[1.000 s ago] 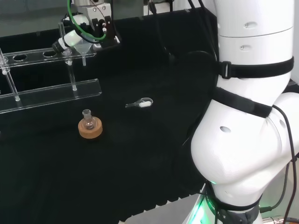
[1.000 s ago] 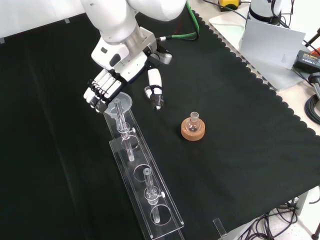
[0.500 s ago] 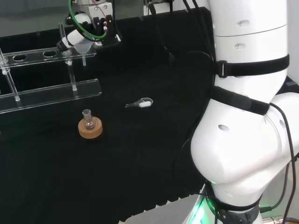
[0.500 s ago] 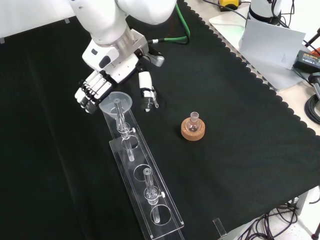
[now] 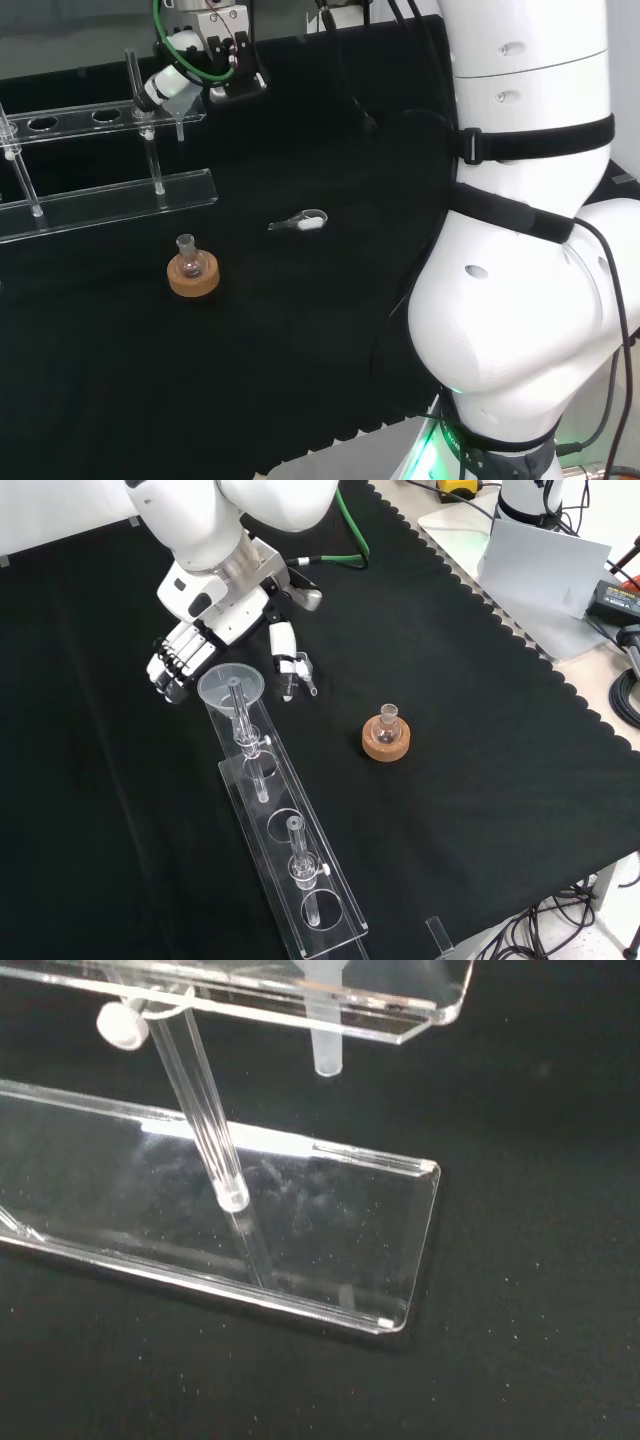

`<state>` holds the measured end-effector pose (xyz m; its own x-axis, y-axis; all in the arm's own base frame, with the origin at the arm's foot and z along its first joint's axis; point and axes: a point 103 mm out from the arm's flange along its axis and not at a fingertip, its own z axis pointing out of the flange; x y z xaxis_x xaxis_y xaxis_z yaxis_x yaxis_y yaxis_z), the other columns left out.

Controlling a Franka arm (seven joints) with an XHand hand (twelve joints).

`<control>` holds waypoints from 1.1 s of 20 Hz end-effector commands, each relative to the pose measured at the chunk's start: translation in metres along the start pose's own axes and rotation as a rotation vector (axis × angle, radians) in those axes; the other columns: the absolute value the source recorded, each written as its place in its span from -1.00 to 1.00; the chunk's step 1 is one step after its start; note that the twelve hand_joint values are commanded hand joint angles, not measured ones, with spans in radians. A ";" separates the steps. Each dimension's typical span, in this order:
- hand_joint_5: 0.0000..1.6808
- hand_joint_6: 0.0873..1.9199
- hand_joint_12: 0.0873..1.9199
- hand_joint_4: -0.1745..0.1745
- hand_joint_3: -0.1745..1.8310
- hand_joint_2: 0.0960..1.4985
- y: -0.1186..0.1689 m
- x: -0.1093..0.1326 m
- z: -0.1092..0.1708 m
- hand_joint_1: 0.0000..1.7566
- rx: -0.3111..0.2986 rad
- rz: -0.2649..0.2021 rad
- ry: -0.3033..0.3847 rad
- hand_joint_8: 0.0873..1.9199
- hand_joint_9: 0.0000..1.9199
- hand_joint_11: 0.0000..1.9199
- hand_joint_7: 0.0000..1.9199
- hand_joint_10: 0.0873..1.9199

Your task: Pick up the funnel from the transparent funnel stand.

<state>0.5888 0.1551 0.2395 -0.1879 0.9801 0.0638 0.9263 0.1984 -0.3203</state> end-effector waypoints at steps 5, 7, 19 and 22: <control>-1.00 -1.00 -0.57 0.01 -0.83 -0.19 -0.007 0.015 0.006 -0.61 0.021 -0.033 0.009 -1.00 -1.00 -1.00 -0.97 -1.00; -1.00 -1.00 -0.56 0.01 -0.83 -0.19 -0.007 0.018 0.008 -0.61 0.022 -0.036 0.008 -1.00 -1.00 -1.00 -0.97 -1.00; -1.00 -1.00 -0.20 -0.04 -0.83 -0.18 -0.006 0.011 0.017 -0.56 0.008 -0.008 0.023 -0.82 -0.99 -1.00 -0.94 -0.80; -1.00 -1.00 -0.18 -0.04 -0.83 -0.17 -0.006 0.010 0.016 -0.55 0.001 -0.001 0.016 -0.71 -1.00 -1.00 -0.97 -0.76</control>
<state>0.5752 0.1661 0.2269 -0.1924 0.9773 0.0881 0.9229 0.2108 -0.3221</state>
